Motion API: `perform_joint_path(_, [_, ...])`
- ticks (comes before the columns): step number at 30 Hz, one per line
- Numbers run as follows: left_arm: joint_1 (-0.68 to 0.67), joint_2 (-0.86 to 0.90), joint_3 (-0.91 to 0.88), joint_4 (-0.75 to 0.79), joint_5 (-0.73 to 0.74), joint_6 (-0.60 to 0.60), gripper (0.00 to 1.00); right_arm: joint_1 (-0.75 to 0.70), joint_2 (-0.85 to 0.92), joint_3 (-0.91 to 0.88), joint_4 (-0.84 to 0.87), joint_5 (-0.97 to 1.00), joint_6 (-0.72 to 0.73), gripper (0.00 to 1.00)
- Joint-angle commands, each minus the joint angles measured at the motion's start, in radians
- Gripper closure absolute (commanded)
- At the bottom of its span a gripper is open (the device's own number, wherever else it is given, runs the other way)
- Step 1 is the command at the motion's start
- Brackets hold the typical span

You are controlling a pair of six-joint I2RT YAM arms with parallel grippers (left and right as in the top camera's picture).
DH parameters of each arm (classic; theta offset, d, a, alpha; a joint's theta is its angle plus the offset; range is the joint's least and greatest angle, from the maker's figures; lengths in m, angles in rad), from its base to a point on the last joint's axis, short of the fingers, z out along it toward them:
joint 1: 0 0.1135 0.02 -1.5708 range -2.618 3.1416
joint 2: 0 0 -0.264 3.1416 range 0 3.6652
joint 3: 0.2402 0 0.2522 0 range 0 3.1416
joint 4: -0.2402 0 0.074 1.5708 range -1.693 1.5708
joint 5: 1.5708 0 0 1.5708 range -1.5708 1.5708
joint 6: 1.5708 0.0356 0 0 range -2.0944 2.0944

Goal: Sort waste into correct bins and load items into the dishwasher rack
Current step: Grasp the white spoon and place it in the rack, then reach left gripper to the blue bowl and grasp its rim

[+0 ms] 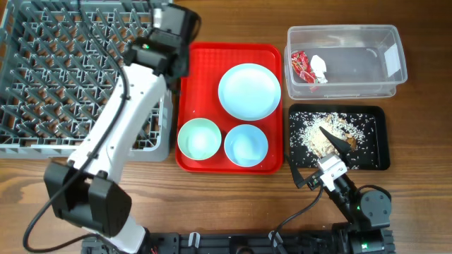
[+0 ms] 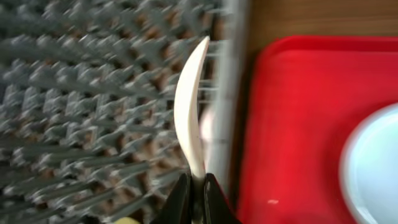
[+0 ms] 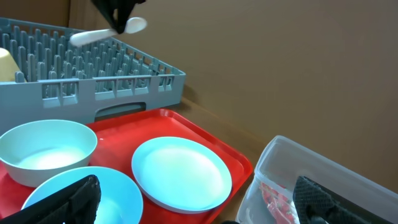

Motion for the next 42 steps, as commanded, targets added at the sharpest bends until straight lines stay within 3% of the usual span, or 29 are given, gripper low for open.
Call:
perform_joint_path(1, [0.09, 0.08, -0.007, -0.015, 0.036, 0.012, 0.96, 0.004, -0.011, -0.003, 0.005, -0.016, -0.002, 0.0])
perform_joint_path(5, [0.141, 0.146, -0.007, -0.022, 0.141, 0.025, 0.94, 0.004, -0.011, -0.003, 0.005, -0.016, -0.002, 0.0])
perform_joint_path(6, [0.144, 0.149, -0.007, -0.023, 0.147, 0.045, 0.89, 0.004, -0.011, -0.003, 0.005, -0.016, -0.002, 0.0])
perform_joint_path(7, [0.143, 0.148, -0.006, -0.026, 0.147, 0.062, 0.7, 0.004, -0.011, -0.003, 0.005, -0.016, -0.002, 0.0])
perform_joint_path(8, [0.14, 0.138, -0.006, -0.028, 0.147, 0.061, 0.35, 0.004, -0.011, -0.003, 0.005, -0.016, -0.002, 0.0])
perform_joint_path(9, [0.135, 0.125, -0.006, -0.034, 0.147, 0.061, 0.2, 0.004, -0.011, -0.003, 0.005, -0.016, -0.002, 0.0])
perform_joint_path(14, [0.105, 0.005, -0.006, -0.066, 0.158, 0.016, 0.24, 0.004, -0.011, -0.003, 0.005, -0.016, -0.002, 0.0])
perform_joint_path(18, [0.055, -0.121, -0.006, -0.15, 0.376, 0.004, 0.31, 0.004, -0.011, -0.003, 0.005, -0.016, -0.002, 0.0])
perform_joint_path(19, [0.037, -0.14, -0.006, -0.177, 0.433, 0.002, 0.37, 0.004, -0.011, -0.003, 0.005, -0.016, -0.002, 0.0])
perform_joint_path(21, [-0.006, -0.152, -0.006, -0.199, 0.486, -0.051, 0.41, 0.004, -0.011, -0.003, 0.005, -0.016, -0.002, 0.0])
perform_joint_path(28, [-0.195, -0.039, -0.006, -0.204, 0.491, -0.26, 0.5, 0.004, -0.011, -0.003, 0.005, -0.016, -0.002, 0.0])
perform_joint_path(33, [-0.327, 0.065, -0.058, -0.248, 0.476, -0.282, 0.55, 0.004, -0.011, -0.003, 0.005, -0.016, -0.002, 0.0])
perform_joint_path(42, [-0.381, 0.106, -0.285, -0.06, 0.491, -0.333, 0.67, 0.004, -0.011, -0.003, 0.005, -0.016, -0.002, 0.0])
